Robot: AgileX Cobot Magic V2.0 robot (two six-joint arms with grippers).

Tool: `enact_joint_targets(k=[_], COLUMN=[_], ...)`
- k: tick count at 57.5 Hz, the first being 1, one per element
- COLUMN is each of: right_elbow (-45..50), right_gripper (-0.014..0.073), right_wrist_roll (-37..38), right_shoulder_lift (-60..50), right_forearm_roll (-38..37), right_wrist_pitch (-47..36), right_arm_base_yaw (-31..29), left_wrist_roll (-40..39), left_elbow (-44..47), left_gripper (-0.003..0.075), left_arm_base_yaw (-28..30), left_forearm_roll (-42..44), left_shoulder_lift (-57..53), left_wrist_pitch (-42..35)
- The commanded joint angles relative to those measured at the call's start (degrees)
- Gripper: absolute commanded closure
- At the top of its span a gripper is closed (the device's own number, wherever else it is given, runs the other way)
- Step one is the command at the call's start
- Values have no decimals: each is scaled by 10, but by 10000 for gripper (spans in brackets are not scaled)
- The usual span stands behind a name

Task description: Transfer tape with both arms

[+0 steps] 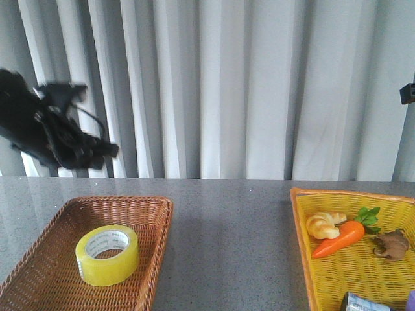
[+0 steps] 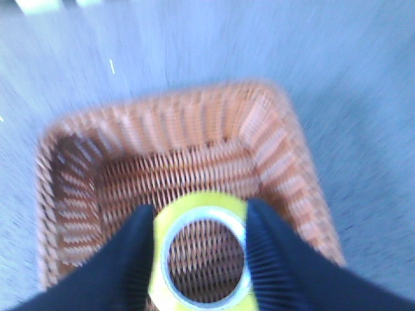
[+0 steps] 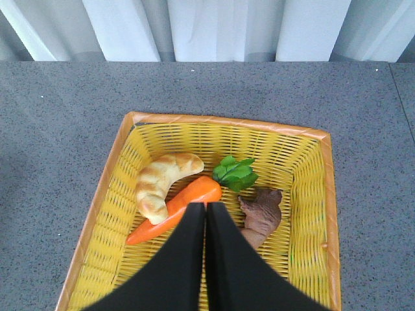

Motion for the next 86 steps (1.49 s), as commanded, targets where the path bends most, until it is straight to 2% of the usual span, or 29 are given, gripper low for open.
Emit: enact_joint_targets(k=[1,4,22,58,64,69,86], right_elbow=[-13,-13,-13,-13,-13,-13,-13], right_gripper=[601,601,601,601,601,601,601], right_wrist_roll=[-2,-2,-2,-2,-2,-2,-2], right_shoulder_lift=[-25,-25,-25,-25,-25,-25,-25], right_forearm_roll=[1,1,1,1,1,1,1], right_wrist_pitch=[-34,-34,-34,-34,-34,-34,-34], right_arm_base_yaw=[-3,-3,-3,-3,-3,-3,-3], left_wrist_roll=[4,4,0,0,3,16,59], left_elbow=[-20,-20,-20,-4,61,160,657], left_gripper=[644,729,727,727,727,727,726], left_arm_base_yaw=[-4,-4,-4,-4,-4,-1,10], left_forearm_roll=[-8,-8,-13,-12,-12,-11,-7], left_shoulder_lift=[-71,-92,-161,-171,-229,-309,-657], left_wrist_pitch=[-18,-18,-6,-16,-63,-151,-512])
